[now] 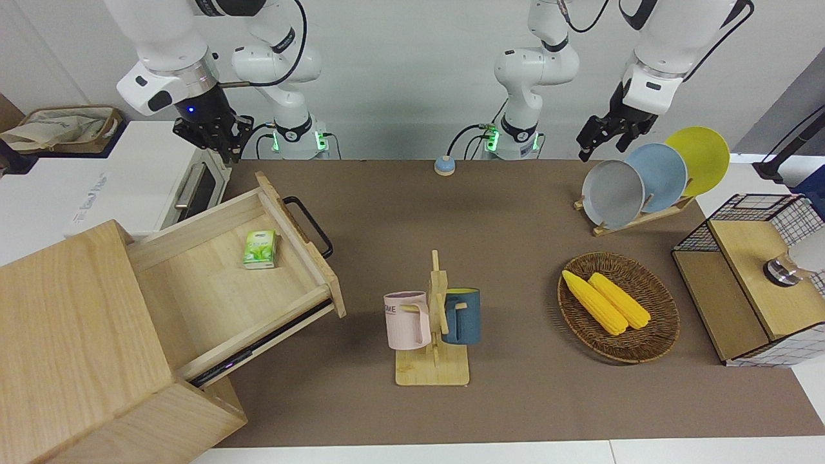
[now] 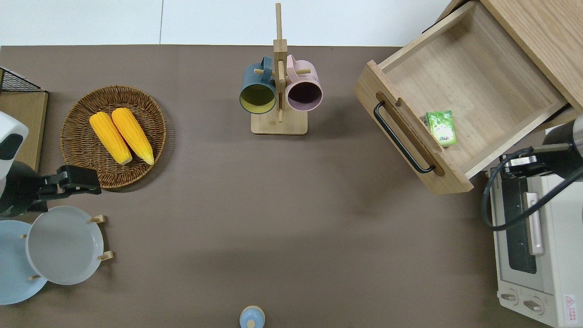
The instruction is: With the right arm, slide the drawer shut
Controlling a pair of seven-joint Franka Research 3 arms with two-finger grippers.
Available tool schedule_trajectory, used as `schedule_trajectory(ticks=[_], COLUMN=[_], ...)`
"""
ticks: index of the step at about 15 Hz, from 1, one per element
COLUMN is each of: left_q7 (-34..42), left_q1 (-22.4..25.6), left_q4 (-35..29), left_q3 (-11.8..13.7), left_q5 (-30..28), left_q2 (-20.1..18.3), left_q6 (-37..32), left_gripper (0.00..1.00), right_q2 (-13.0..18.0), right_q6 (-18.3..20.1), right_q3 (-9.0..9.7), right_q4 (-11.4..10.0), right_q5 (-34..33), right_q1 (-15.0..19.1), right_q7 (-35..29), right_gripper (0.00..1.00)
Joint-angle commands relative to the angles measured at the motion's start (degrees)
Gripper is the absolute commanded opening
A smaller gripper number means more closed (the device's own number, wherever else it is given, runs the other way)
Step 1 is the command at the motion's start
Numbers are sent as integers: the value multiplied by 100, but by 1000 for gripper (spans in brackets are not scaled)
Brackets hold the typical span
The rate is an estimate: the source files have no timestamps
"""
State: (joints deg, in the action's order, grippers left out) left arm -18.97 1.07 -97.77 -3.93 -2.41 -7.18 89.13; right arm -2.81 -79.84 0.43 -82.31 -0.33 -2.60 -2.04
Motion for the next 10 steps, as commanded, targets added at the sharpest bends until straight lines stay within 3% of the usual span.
schedule_trajectory(ticks=[1, 4, 7, 10], left_q7=[42, 42, 42, 42], left_q1=[-1, -1, -1, -1], left_q4=[21, 21, 21, 21], left_q3=[24, 24, 24, 24], left_q5=[-5, -5, -5, -5], left_q2=[-47, -47, -47, -47], left_q6=[-89, -89, -89, -89], left_gripper=[993, 993, 993, 993], right_q2=[44, 35, -18, -35], right_q6=[118, 152, 188, 136], right_q3=[36, 71, 229, 264], right_q4=[22, 162, 400, 462], right_q5=[165, 165, 165, 165], right_q1=[110, 41, -100, -424], right_q7=[89, -120, -840, -1797], right_gripper=[0, 0, 0, 0])
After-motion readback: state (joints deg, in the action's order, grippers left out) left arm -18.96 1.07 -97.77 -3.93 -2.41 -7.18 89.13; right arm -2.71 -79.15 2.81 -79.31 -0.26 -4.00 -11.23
